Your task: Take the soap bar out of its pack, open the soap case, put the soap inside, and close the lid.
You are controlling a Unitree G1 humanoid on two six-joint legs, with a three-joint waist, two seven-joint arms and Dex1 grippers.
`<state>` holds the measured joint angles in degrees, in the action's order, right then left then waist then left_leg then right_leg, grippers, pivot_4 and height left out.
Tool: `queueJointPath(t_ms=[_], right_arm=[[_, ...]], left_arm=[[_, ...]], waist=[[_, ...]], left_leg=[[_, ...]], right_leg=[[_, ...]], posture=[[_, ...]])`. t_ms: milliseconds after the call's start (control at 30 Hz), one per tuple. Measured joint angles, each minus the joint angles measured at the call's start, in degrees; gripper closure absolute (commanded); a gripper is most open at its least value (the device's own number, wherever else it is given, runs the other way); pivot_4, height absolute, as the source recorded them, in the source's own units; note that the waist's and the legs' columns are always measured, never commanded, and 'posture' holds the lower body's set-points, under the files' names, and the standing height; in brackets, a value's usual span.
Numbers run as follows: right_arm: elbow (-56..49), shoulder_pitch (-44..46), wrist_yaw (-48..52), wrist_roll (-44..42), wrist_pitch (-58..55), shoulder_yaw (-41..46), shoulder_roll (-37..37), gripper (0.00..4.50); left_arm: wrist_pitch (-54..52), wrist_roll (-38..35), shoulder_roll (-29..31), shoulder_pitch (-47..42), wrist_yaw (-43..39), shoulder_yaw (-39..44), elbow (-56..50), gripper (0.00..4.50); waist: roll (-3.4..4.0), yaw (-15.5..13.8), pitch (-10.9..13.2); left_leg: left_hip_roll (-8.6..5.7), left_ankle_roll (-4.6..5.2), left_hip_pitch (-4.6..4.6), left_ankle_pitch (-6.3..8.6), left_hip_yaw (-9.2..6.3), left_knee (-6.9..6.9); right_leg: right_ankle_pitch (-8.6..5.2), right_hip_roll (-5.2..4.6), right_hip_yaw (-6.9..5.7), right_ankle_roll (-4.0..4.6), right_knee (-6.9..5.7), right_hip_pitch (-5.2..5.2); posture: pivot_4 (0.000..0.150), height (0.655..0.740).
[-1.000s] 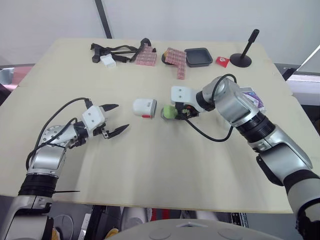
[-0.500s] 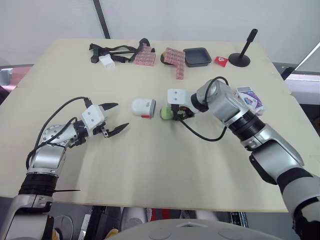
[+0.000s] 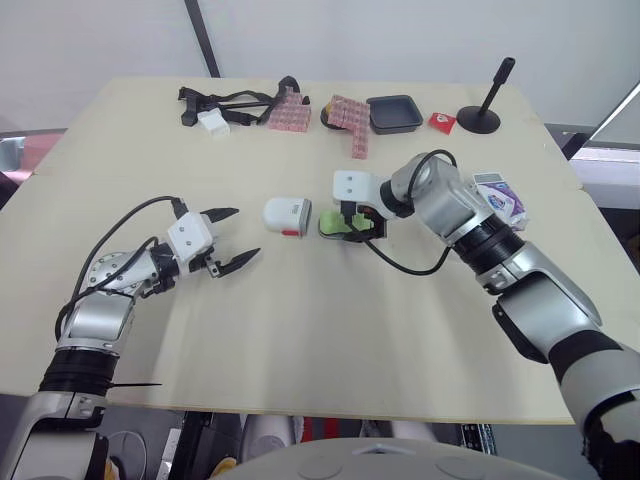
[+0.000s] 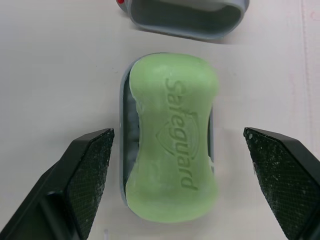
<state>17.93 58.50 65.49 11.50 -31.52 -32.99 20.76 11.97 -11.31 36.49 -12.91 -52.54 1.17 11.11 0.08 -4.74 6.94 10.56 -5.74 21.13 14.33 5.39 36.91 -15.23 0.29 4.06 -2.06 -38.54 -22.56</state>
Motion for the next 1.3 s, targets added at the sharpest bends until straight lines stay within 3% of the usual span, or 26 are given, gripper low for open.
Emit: queueJointPath(t_ms=[167, 333, 567, 767, 933, 1300], right_arm=[[-16.8, -5.5, 2.2, -6.5, -2.6, 7.8, 5.0, 0.02], [-35.7, -19.6, 2.9, -15.2, -7.2, 16.7, 11.2, 0.02], [-50.6, -35.0, -6.6, -26.1, -10.6, 32.5, 7.7, 0.02], [-50.6, -38.4, -13.2, -28.1, -10.4, 34.0, 7.4, 0.02], [-47.1, -38.4, -15.4, -27.7, -8.4, 31.0, 8.6, 0.02], [-44.0, -39.1, -18.3, -26.7, -4.5, 26.6, 9.0, 0.02]], left_arm=[[-0.4, -0.3, -0.2, -0.1, -0.5, -0.1, -0.8, 0.0], [-3.5, -2.7, -0.2, -0.4, -3.0, -0.1, -1.9, 0.0], [-9.8, -7.0, 0.4, -2.0, -7.0, 0.2, -3.9, 0.0], [-12.8, -7.7, 1.7, -2.5, -9.8, 0.1, -4.0, 0.0], [-12.8, -6.3, 2.0, -8.7, -12.1, -0.5, 1.1, 0.0], [-1.7, 3.7, -0.3, -29.7, -20.2, -8.5, 28.2, 0.0]], waist=[[-0.04, -0.8, 0.0], [-0.04, -2.2, 0.0], [-0.05, -2.2, 0.0], [-0.04, -1.7, 0.0], [-0.04, -1.8, 0.0], [-0.04, -2.4, 0.0]], left_leg=[[0.01, 0.01, -0.02, 0.01, 0.0, 0.0], [0.01, -0.01, -0.01, 0.0, 0.02, 0.0], [0.01, -0.09, -0.11, -0.03, 0.05, -0.08], [0.0, -0.12, -0.18, -0.05, 0.04, -0.19], [-0.02, -0.11, -0.18, -0.05, 0.03, -0.19], [-0.08, -0.09, -0.18, -0.04, 0.02, -0.21]], right_leg=[[0.0, 0.02, 0.02, 0.0, 0.0, 0.01], [0.0, -0.02, 0.1, -0.01, 0.06, 0.02], [0.0, -0.02, 0.18, -0.01, 0.1, 0.06], [0.0, -0.01, 0.11, -0.01, 0.18, 0.15], [0.0, -0.03, 0.07, -0.01, 0.21, 0.18], [0.0, 0.1, 0.11, -0.01, 0.26, 0.25]], posture=[[0.15, 0.74], [0.15, 0.74], [0.15, 0.74], [0.15, 0.74], [0.15, 0.74], [0.15, 0.74]])
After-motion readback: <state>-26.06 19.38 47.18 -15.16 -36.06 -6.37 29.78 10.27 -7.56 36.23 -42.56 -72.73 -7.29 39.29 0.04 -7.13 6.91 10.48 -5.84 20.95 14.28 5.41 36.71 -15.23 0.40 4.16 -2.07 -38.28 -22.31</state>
